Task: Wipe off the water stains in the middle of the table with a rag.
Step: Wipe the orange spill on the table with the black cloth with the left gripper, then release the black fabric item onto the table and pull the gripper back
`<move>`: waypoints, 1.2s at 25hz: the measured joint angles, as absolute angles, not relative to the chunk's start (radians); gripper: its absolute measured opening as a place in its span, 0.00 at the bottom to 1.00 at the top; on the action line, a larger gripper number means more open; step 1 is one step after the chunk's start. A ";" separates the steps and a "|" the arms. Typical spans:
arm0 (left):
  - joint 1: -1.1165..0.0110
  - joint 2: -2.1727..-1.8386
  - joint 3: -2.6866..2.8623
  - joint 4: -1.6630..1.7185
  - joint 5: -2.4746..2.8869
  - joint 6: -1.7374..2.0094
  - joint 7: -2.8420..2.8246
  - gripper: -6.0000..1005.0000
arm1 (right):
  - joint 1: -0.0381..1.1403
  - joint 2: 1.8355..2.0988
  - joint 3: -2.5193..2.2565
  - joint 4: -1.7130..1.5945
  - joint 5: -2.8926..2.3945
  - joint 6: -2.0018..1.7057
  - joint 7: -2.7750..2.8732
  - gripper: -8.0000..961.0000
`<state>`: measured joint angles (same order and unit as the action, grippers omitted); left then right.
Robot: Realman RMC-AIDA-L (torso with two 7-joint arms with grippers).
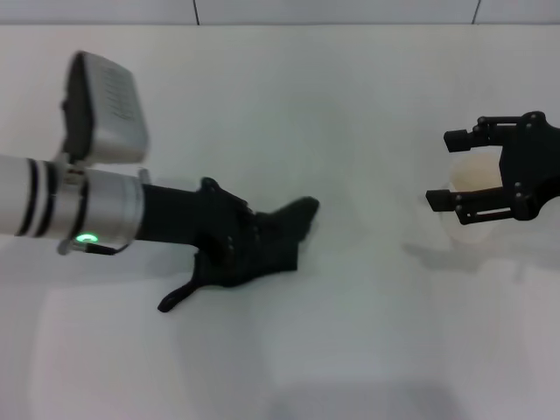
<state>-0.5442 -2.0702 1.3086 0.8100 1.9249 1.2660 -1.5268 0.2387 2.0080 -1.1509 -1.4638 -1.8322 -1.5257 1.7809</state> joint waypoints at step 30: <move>-0.502 -2.063 1.154 0.812 1.974 1.315 -1.595 0.28 | 0.240 2.008 -1.176 -1.463 -1.827 -1.513 1.792 0.81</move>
